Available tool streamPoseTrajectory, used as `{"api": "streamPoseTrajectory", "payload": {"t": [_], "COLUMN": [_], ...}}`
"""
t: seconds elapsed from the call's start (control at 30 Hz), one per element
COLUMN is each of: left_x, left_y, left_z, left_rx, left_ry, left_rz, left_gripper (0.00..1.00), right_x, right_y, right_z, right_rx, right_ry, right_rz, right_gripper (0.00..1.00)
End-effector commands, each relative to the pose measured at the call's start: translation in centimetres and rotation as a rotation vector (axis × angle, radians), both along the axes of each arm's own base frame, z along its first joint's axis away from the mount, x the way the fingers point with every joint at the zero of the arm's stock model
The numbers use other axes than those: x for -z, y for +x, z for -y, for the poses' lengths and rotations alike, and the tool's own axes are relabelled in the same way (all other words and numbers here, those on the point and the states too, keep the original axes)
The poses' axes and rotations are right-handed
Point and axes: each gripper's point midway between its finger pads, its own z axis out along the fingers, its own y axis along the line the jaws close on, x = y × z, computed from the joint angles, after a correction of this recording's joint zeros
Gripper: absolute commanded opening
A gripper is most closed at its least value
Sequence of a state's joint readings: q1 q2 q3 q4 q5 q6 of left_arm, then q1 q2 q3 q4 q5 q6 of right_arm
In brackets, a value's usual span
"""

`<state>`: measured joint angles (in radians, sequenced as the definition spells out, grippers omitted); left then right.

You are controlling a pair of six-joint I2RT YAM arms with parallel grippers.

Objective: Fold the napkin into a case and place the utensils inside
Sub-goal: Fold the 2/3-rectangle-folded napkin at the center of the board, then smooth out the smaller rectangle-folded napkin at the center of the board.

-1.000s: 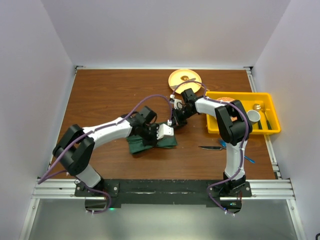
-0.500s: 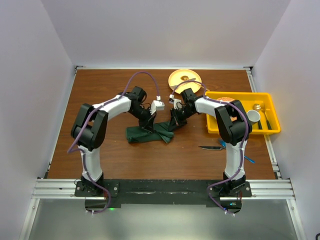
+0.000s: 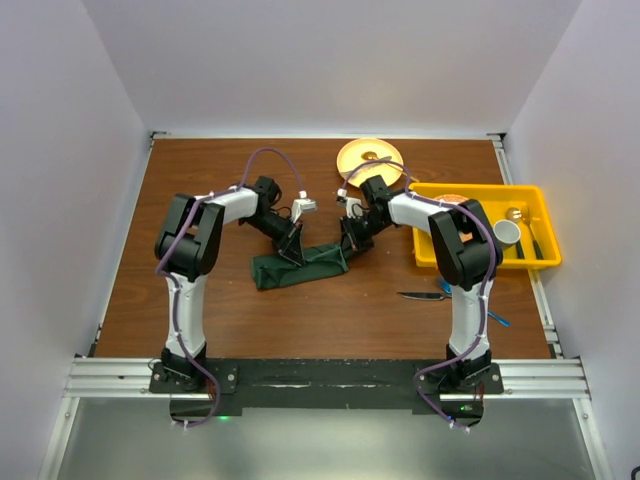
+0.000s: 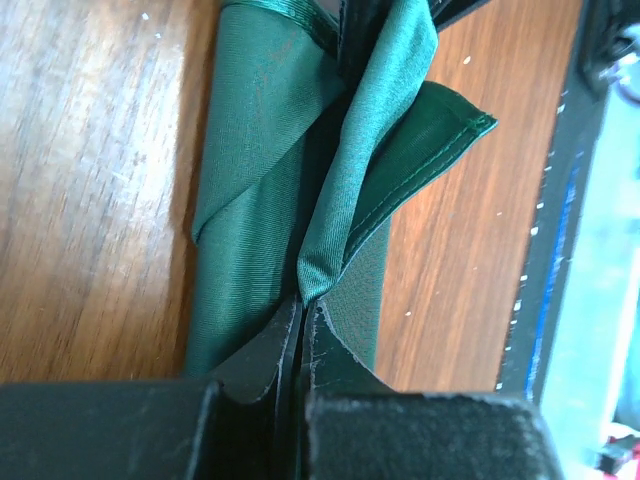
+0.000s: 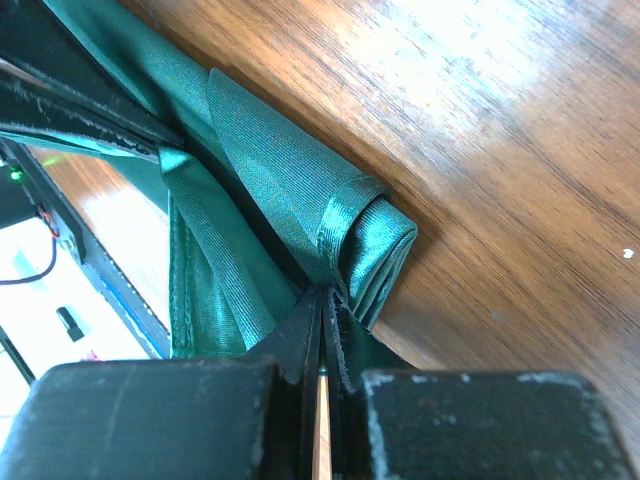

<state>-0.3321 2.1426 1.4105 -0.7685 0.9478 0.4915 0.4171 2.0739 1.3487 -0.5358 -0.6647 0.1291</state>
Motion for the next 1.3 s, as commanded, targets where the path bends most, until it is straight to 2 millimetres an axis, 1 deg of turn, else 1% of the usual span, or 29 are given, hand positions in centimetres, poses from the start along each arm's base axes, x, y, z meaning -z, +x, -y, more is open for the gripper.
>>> {"api": "streamPoseTrajectory", "payload": {"t": [0.0, 0.07, 0.1, 0.17, 0.2, 0.27, 0.3, 0.37, 0.4, 0.47, 0.5, 0.53, 0.57, 0.63, 0.67, 0.7, 0.77, 0.8, 0.87, 0.9, 0.97, 1.03, 1.07, 1.1, 1.17, 1.2, 1.27], "left_x": [2.1, 2.7, 3.2, 3.5, 3.9, 4.0, 4.1, 4.2, 4.1, 4.2, 4.1, 4.0, 3.9, 3.8, 3.8, 3.8, 3.9, 3.9, 4.0, 4.1, 4.2, 4.3, 4.4, 4.4, 4.3, 4.4, 4.6], "left_y": [0.6, 0.5, 0.3, 0.0, -0.2, -0.7, -0.9, -1.6, -1.8, -2.5, -2.7, -2.9, -3.4, -3.6, -3.7, -3.7, -3.7, -3.6, -3.6, -3.6, -3.5, -3.6, -3.5, -3.5, -3.4, -3.4, -3.5], "left_z": [-1.3, -1.6, -1.8, -2.0, -2.0, -2.1, -2.2, -2.3, -2.3, -2.5, -2.6, -2.6, -2.7, -2.7, -2.7, -2.7, -2.7, -2.6, -2.6, -2.6, -2.6, -2.6, -2.6, -2.6, -2.5, -2.6, -2.6], "left_rx": [-0.055, -0.060, -0.060, -0.060, -0.057, -0.051, -0.047, -0.037, -0.030, -0.025, -0.022, -0.021, -0.023, -0.027, -0.029, -0.034, -0.036, -0.038, -0.038, -0.039, -0.039, -0.040, -0.041, -0.042, -0.043, -0.047, -0.046], "left_ry": [0.044, 0.057, 0.064, 0.061, 0.065, 0.064, 0.064, 0.060, 0.059, 0.062, 0.061, 0.057, 0.056, 0.051, 0.051, 0.053, 0.055, 0.055, 0.055, 0.054, 0.058, 0.060, 0.060, 0.059, 0.058, 0.060, 0.061], "left_rz": [-0.065, -0.086, -0.102, -0.126, -0.135, -0.156, -0.162, -0.181, -0.178, -0.187, -0.190, -0.192, -0.204, -0.209, -0.207, -0.210, -0.213, -0.215, -0.225, -0.225, -0.223, -0.230, -0.229, -0.231, -0.227, -0.231, -0.237], "left_gripper": [0.00, 0.00, 0.00, 0.00, 0.00, 0.00, 0.00, 0.00, 0.00, 0.00, 0.00, 0.00, 0.00, 0.00, 0.00, 0.00, 0.00, 0.00, 0.00, 0.00, 0.00, 0.00, 0.00, 0.00, 0.00, 0.00, 0.00], "right_x": [3.8, 3.3, 2.7, 1.8, 0.9, -0.4, -1.6, -2.9, -3.5, -5.3, -5.9, -7.1, -7.8, -9.0, -9.8, -10.2, -10.5, -10.5, -10.5, -10.5, -10.6, -10.2, -10.1, -10.1, -9.9, -9.9, -9.4], "right_y": [0.8, 0.6, 0.6, 0.5, 0.3, 0.4, 0.3, 0.5, 0.4, 0.9, 0.7, 0.6, 0.4, 0.2, -0.3, 0.1, -0.4, -0.5, -0.9, -0.7, -0.7, -1.2, -1.3, -1.5, -1.8, -2.1, -2.3], "right_z": [3.8, 3.7, 3.8, 3.8, 3.9, 4.1, 4.5, 4.8, 5.3, 5.5, 5.7, 5.2, 4.9, 4.1, 3.5, 3.0, 2.1, 1.3, 0.5, -0.2, -0.9, -1.7, -2.0, -2.7, -3.3, -4.2, -4.7], "right_rx": [-0.005, -0.009, -0.014, -0.017, -0.025, -0.034, -0.057, -0.068, -0.077, -0.082, -0.094, -0.103, -0.112, -0.129, -0.137, -0.139, -0.165, -0.204, -0.253, -0.297, -0.345, -0.438, -0.469, -0.520, -0.561, -0.613, -0.654], "right_ry": [-0.215, -0.211, -0.207, -0.200, -0.195, -0.197, -0.200, -0.201, -0.204, -0.192, -0.184, -0.145, -0.117, -0.057, -0.010, 0.016, 0.055, 0.070, 0.080, 0.086, 0.095, 0.091, 0.087, 0.093, 0.102, 0.110, 0.111], "right_rz": [0.054, 0.052, 0.059, 0.065, 0.075, 0.101, 0.127, 0.155, 0.161, 0.204, 0.207, 0.227, 0.236, 0.271, 0.280, 0.311, 0.335, 0.369, 0.415, 0.474, 0.527, 0.584, 0.607, 0.654, 0.690, 0.734, 0.764], "right_gripper": [0.00, 0.00, 0.00, 0.01, 0.01, 0.02, 0.04, 0.08, 0.10, 0.14, 0.15, 0.17, 0.24, 0.36, 0.41, 0.51, 0.59, 0.64, 0.71, 0.78, 0.84, 0.87, 0.87, 0.88, 0.87, 0.86, 0.83]}}
